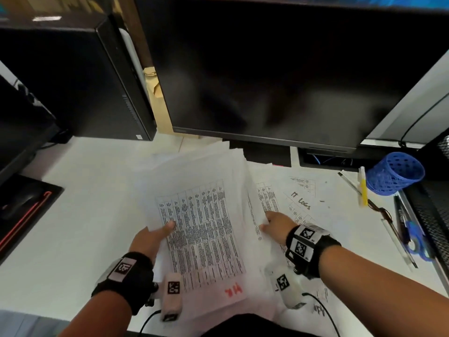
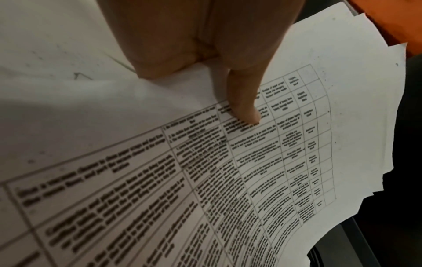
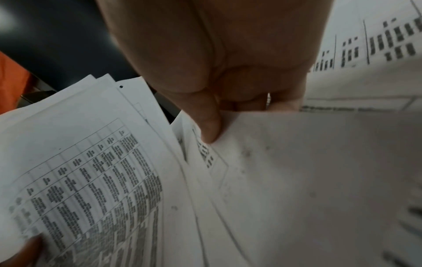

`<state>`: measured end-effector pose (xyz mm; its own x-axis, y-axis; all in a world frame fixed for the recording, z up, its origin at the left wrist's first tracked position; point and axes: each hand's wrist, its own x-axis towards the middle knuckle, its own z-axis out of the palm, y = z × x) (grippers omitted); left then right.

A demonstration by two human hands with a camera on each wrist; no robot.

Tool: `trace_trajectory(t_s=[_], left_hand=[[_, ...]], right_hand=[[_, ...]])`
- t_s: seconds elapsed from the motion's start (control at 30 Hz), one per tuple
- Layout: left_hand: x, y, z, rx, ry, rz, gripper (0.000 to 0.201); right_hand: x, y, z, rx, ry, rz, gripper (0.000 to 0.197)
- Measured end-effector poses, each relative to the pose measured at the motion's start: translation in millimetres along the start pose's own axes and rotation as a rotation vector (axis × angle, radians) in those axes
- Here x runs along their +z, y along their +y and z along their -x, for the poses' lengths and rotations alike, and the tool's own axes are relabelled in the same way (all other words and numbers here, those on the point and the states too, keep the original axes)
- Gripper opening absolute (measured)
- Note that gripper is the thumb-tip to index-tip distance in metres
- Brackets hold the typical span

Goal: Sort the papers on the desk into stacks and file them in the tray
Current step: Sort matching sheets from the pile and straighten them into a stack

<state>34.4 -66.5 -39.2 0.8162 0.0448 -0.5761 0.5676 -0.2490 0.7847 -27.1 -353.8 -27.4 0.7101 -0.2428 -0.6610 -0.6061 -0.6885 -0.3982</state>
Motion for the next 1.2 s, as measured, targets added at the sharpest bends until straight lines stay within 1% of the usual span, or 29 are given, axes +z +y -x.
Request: trace_trajectory(t_s=[0.07, 0.13, 0.17, 0.2, 0.27, 0.3, 0.37, 0.4, 0.47, 0.5, 0.57, 0.6, 0.67, 0.7, 0.73, 0.8, 0.87, 0.9, 0.93, 0.97, 1.0, 1.07, 1.13, 1.17, 1.2], left_hand=[[1.2, -4.9, 2.9, 0.004, -0.023, -0.019, 0.071], [2.9, -6.1, 9.6, -0.006, -0.064, -0.039, 0.064], [3.5, -7.2, 12.0, -0.004, -0.081, -0.045, 0.064], [3.8, -9.8, 12.3, -0.008, -0.089, -0.056, 0.068], [2.7, -13.0, 13.3, -0.02, -0.113, -0.086, 0.09], [0.4, -13.5, 14.2, -0.002, -0.131, -0.084, 0.097], [-3.7, -12.1, 15.9, -0.007, -0.152, -0.055, 0.1], [-5.2, -10.5, 16.6, -0.019, -0.143, -0.027, 0.097], [-12.5, -12.1, 13.3, -0.028, -0.106, 0.092, 0.076], [-16.8, -17.1, 6.5, -0.048, -0.072, 0.134, 0.076], [-24.5, -27.2, -7.9, -0.078, -0.053, 0.177, 0.093], [-27.6, -28.6, -13.8, -0.088, -0.057, 0.204, 0.094], [-24.4, -13.7, -4.7, -0.096, -0.076, 0.248, 0.076], [-20.4, -4.3, 3.6, -0.097, -0.107, 0.258, 0.067], [-16.1, 1.7, 6.4, -0.081, -0.14, 0.269, 0.063], [-7.0, 12.0, 12.9, -0.03, -0.191, 0.274, 0.057], [5.5, 22.6, 20.5, 0.052, -0.233, 0.288, 0.05], [12.4, 26.8, 24.2, 0.093, -0.257, 0.286, 0.052], [19.7, 30.0, 26.1, 0.144, -0.263, 0.28, 0.06], [26.8, 33.7, 28.3, 0.194, -0.246, 0.256, 0.067], [32.3, 36.4, 29.6, 0.231, -0.189, 0.227, 0.068], [40.0, 39.2, 27.2, 0.265, -0.106, 0.193, 0.063], [44.9, 40.9, 27.3, 0.276, -0.113, 0.172, 0.062], [46.3, 39.8, 25.7, 0.298, -0.133, 0.141, 0.058], [48.3, 40.7, 27.4, 0.312, -0.16, 0.105, 0.049]], right_hand=[[6.6, -4.7, 0.9, 0.029, -0.029, -0.007, 0.053], [13.3, -9.2, 3.5, 0.048, -0.048, -0.076, 0.059], [16.8, -11.2, 3.5, 0.055, -0.035, -0.133, 0.061], [19.7, -12.2, 3.3, 0.058, -0.012, -0.195, 0.06], [21.8, -13.3, 3.5, 0.063, 0.026, -0.29, 0.05], [22.1, -12.6, 4.0, 0.066, 0.03, -0.317, 0.048], [19.6, -7.9, 7.2, 0.08, 0.005, -0.375, 0.057], [16.8, -3.6, 9.5, 0.07, 0.002, -0.409, 0.061], [13.6, 7.4, 12.9, 0.045, 0.002, -0.468, 0.058], [12.8, 13.4, 13.4, 0.029, 0.009, -0.504, 0.054], [11.9, 26.6, 17.1, 0.028, 0.029, -0.565, 0.052], [11.0, 33.5, 18.3, 0.026, 0.03, -0.594, 0.049], [9.7, 45.1, 21.4, 0.006, 0.03, -0.702, 0.038], [8.3, 48.5, 25.2, -0.007, 0.034, -0.782, 0.035], [7.4, 51.2, 28.9, -0.022, 0.036, -0.853, 0.034], [6.4, 55.4, 33.8, -0.068, 0.03, -0.961, 0.037], [6.9, 59.3, 34.1, -0.115, 0.028, -1.043, 0.055], [7.0, 58.8, 35.0, -0.131, 0.029, -1.063, 0.055], [6.0, 56.9, 37.4, -0.136, 0.039, -1.066, 0.048], [5.8, 55.9, 39.0, -0.14, 0.055, -1.057, 0.041], [5.4, 55.0, 40.7, -0.138, 0.068, -1.04, 0.039], [4.6, 49.5, 44.9, -0.116, 0.118, -0.993, 0.035], [-0.8, 39.0, 52.8, -0.058, 0.216, -0.889, 0.031], [-4.3, 34.4, 56.9, -0.016, 0.28, -0.81, 0.035], [-6.0, 31.6, 60.3, 0.021, 0.326, -0.785, 0.04]])
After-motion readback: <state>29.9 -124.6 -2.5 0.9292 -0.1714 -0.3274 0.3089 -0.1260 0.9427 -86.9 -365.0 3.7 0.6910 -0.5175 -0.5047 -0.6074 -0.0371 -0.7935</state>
